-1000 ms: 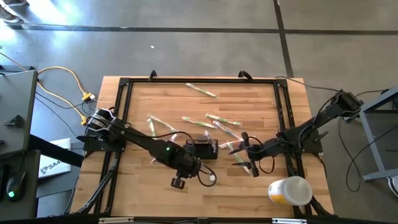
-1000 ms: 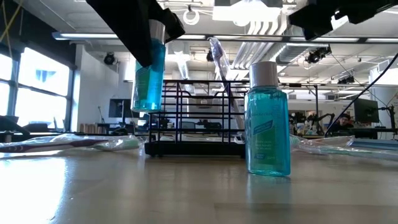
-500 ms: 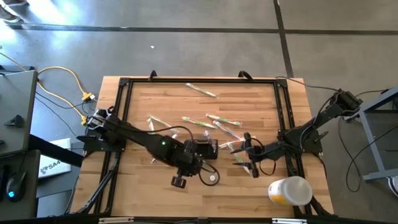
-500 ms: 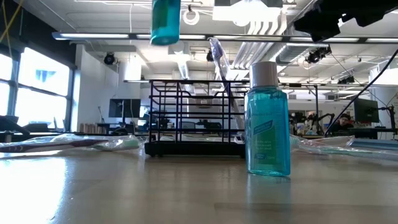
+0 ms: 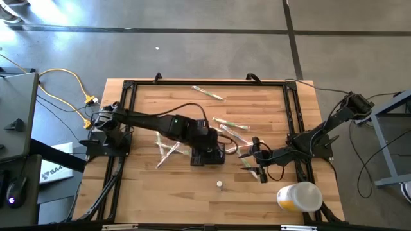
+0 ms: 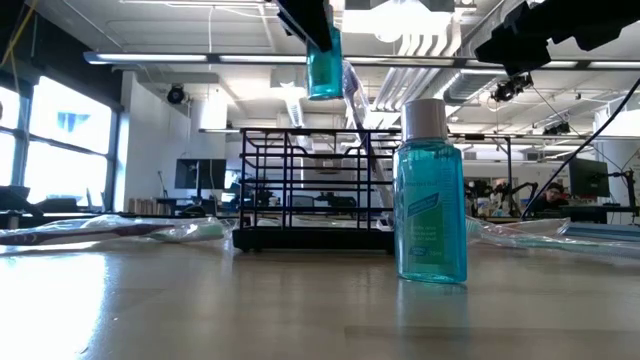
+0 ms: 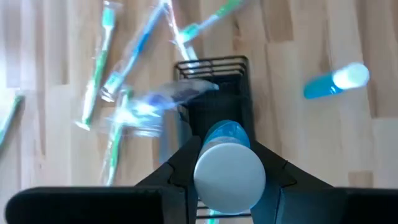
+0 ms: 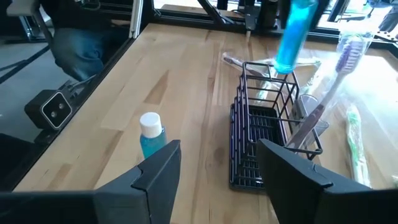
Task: Pick & Place toothbrushing station
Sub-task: Put the mouthwash into the wire organizer
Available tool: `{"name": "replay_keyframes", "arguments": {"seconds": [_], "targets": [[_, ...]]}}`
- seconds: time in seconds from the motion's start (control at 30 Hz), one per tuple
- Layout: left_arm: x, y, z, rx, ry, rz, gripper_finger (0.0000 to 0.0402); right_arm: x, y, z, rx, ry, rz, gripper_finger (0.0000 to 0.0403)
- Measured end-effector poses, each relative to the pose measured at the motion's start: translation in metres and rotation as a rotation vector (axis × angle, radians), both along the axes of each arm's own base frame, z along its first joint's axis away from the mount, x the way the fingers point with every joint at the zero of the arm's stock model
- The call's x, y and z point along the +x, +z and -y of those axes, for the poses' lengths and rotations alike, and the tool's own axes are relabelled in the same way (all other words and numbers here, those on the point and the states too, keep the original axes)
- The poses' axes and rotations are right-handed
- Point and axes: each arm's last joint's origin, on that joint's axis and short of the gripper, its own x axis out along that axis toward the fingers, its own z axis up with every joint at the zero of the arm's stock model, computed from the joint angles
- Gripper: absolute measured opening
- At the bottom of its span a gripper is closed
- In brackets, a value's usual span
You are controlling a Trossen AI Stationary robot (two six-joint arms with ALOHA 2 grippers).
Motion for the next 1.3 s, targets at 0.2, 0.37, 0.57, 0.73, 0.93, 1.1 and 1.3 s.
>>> {"name": "replay_keyframes", "arguments": {"seconds": [0.2,0.37,0.57,0.73,0.93,1.1,1.3], "targets": [[0.003,0.002,0.005,-0.014,-0.021,0.041,0.0086,0.000,0.000,0.000,-0.001,0.000,0.000,0.0204],[0.003,-0.008,0.006,-0.024,-0.004,0.015,0.0086,0.000,0.000,0.000,-0.009,0.003,0.001,0.0204],[0.005,-0.024,0.005,-0.015,-0.006,0.011,0.0086,0.000,0.000,0.000,-0.011,0.002,0.001,0.0204],[0.007,-0.028,0.006,-0.017,-0.006,0.021,0.0086,0.000,0.000,0.000,-0.011,0.002,0.001,0.0204],[0.012,-0.039,0.007,-0.016,-0.008,-0.004,0.0086,0.000,0.000,0.000,-0.011,0.002,0.002,0.0204],[0.019,-0.052,0.008,-0.009,-0.027,-0.042,0.0086,0.000,0.000,0.000,-0.012,0.002,0.000,0.0204],[0.024,-0.056,0.009,-0.008,-0.027,-0.022,0.0086,0.000,-0.001,0.000,-0.014,0.002,-0.005,0.0204]]}}
